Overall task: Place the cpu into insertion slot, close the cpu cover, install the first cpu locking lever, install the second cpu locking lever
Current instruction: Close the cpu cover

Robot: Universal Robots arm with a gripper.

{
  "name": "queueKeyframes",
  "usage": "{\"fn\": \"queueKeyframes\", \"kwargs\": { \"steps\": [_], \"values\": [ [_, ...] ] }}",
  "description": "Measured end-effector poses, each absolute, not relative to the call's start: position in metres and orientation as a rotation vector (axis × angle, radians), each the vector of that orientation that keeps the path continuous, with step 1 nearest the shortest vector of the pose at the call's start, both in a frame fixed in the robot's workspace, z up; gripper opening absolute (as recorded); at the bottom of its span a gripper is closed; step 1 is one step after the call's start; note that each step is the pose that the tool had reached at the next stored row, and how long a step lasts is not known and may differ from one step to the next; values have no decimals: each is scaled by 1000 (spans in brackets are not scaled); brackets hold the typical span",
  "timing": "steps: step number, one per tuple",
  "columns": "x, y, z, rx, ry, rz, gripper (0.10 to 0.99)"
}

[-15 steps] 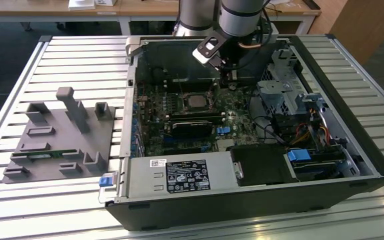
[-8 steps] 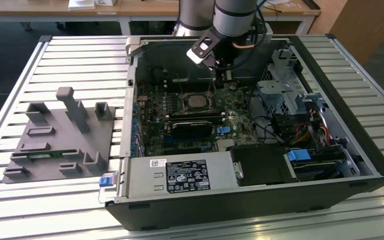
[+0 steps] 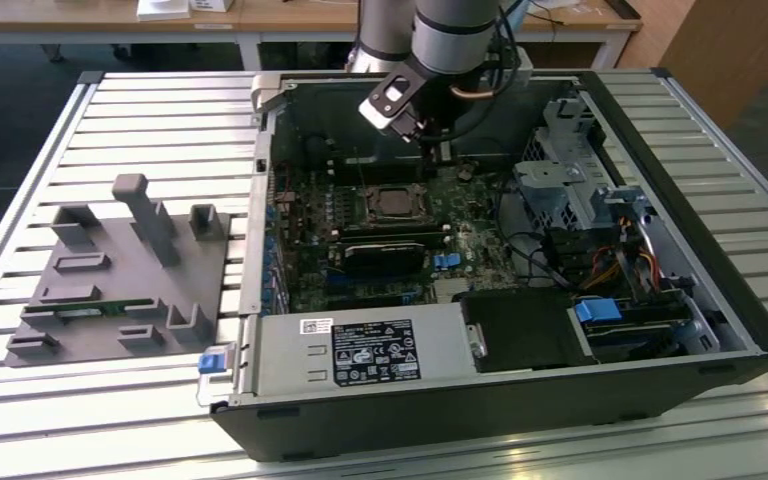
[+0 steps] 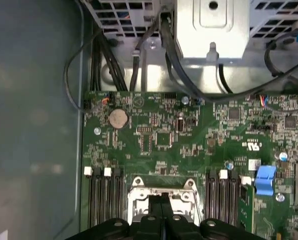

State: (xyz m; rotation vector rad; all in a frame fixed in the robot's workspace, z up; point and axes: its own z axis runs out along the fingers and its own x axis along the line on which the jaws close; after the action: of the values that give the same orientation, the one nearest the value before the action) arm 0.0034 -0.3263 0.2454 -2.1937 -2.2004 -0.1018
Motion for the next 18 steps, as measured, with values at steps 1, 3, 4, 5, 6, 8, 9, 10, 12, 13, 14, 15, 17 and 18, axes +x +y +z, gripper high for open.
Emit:
{"fn": "queueKeyframes", "kwargs": {
  "steps": [1, 3, 4, 5, 6, 8, 9, 10, 12, 13, 14, 15, 17, 18],
  "values": [
    [2, -326, 245, -2194, -2200, -102, 106],
    [1, -326, 243, -2193, -2200, -101, 106],
    [0, -326, 242, -2193, -2200, -100, 106],
    [-1, -326, 240, -2193, -2199, -99, 106],
    [-1, -326, 239, -2192, -2199, -97, 106],
    [-4, -326, 238, -2191, -2198, -95, 106],
    [-6, -326, 237, -2191, -2197, -95, 106],
    [-8, -326, 236, -2191, -2197, -95, 106],
    [-12, -326, 235, -2191, -2197, -94, 106],
    [-13, -326, 233, -2191, -2197, -94, 106],
    [-14, -326, 231, -2190, -2197, -93, 106],
    [-15, -326, 229, -2190, -2196, -92, 106],
    [-15, -327, 226, -2190, -2196, -91, 106],
    [-15, -327, 225, -2189, -2195, -90, 106]
  ]
}}
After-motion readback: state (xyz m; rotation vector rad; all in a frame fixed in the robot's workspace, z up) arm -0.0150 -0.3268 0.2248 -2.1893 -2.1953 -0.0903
